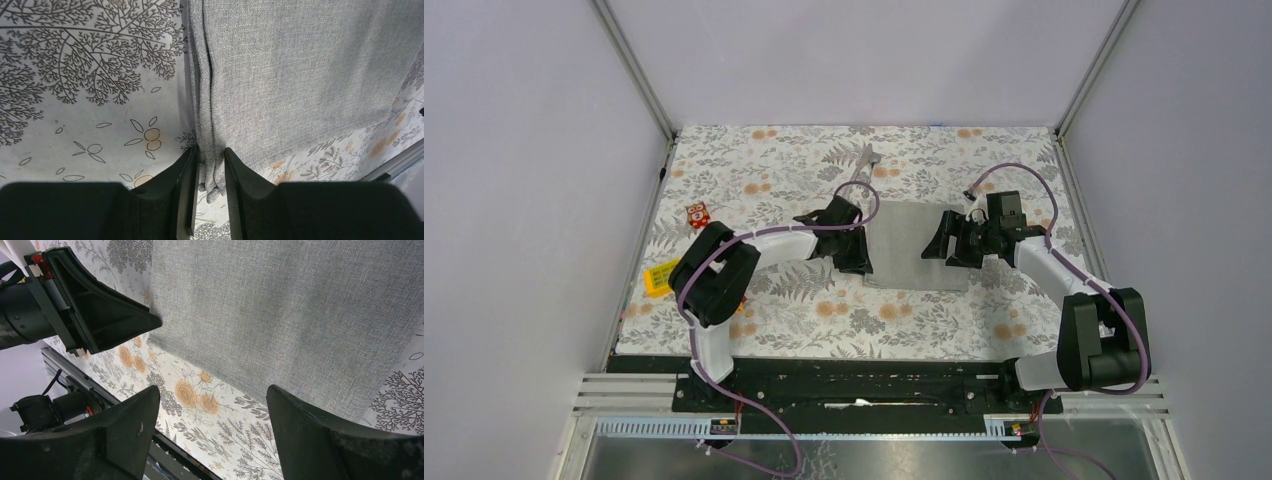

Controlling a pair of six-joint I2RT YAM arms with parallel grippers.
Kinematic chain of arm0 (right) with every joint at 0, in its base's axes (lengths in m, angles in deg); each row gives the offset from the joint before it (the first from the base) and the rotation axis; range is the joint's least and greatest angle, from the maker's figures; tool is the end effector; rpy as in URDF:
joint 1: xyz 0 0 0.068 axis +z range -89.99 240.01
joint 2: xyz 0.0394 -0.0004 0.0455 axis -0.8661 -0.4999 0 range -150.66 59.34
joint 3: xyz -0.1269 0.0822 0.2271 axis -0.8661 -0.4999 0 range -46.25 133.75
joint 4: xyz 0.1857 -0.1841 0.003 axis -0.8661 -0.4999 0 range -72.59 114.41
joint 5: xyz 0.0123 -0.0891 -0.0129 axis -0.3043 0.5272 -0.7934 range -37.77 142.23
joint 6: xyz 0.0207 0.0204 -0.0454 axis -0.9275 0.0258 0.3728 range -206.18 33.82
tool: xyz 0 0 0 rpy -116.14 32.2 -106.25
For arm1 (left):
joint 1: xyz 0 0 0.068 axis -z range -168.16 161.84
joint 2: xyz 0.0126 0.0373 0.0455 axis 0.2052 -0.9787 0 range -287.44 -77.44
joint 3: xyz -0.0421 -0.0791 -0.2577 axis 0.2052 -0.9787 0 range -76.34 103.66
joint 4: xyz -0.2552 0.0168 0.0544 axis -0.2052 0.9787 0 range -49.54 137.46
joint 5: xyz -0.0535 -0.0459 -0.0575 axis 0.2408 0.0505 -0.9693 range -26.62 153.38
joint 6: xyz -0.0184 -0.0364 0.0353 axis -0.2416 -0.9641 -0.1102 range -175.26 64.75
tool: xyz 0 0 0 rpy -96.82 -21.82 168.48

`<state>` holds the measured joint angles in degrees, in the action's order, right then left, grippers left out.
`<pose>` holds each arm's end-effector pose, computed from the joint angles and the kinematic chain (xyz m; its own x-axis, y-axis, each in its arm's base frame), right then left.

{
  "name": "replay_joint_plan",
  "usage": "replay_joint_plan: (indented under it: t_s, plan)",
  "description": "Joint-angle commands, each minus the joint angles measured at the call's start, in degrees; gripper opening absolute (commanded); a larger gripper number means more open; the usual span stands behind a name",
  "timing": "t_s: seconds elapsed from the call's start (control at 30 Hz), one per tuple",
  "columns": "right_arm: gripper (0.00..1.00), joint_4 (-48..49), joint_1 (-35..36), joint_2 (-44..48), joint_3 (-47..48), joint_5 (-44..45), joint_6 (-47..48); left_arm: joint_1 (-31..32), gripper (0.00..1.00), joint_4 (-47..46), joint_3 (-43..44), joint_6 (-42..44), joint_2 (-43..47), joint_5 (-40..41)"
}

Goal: Fold the napkin into a case and place the utensils inside
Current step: Rotate the square-folded napkin at the center of the board.

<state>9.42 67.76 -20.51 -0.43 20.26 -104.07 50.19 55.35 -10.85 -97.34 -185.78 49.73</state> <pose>0.2734 0.0563 0.2074 -0.8526 0.1469 -0.5014 -0.2066 0.7867 0.5818 0.2941 -0.2433 0.1496 -0.9625 -0.0691 -0.2624 0.0763 0.8592 -0.5058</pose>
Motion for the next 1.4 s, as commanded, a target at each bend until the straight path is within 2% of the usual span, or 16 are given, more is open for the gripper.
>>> replay_joint_plan:
  t_s: [0.0,0.23,0.4,0.5,0.6,0.8,0.87,0.97,1.07,1.13,1.37]
  plan:
    - [0.84,0.11,-0.15,2.1,-0.3,0.73,0.99,1.97,0.3,-0.12,-3.47,-3.74,1.75,5.33]
    - [0.85,2.3,-0.4,4.53,-3.56,8.03,-2.59,6.6,0.24,-9.39,-9.91,-14.31,3.87,2.45]
    - [0.85,3.55,-2.95,6.91,-5.98,13.8,-6.74,14.7,0.21,-16.58,-12.23,-22.62,3.77,1.88]
    - [0.85,2.86,-3.66,7.92,-6.19,17.62,-6.42,20.77,0.21,-15.87,-9.54,-23.72,3.12,3.31]
    - [0.86,0.34,-3.8,8.34,-5.17,21.06,-4.7,22.81,0.27,-15.03,-7.81,-22.27,3.09,1.1]
    - [0.86,-0.42,-5.78,8.57,-5.13,21.2,-4.32,18.5,0.59,-1.92,-5.95,-11.71,9.2,2.91]
    - [0.86,-0.4,-5.9,8.41,-5.11,20.93,-4.38,15.43,0.65,1.03,-4.85,-7.86,12.21,2.74]
    - [0.86,-0.39,-5.9,8.02,-5.1,20.31,-4.82,11.01,0.68,3.81,-2.27,-2.24,14.09,3.07]
    - [0.86,-0.48,-5.94,7.7,-5.28,19.85,-5.11,7.29,0.69,10.47,4.49,4.96,10.44,3.92]
    - [0.86,-1.31,-6.0,7.88,-5.37,20.16,-4.93,5.26,0.71,14.64,9.41,8.5,7.33,7.47]
    - [0.84,-2.73,-10.42,9.24,-7.76,22.44,-4.33,0.05,0.73,17.14,16.63,13.56,-0.33,6.39]
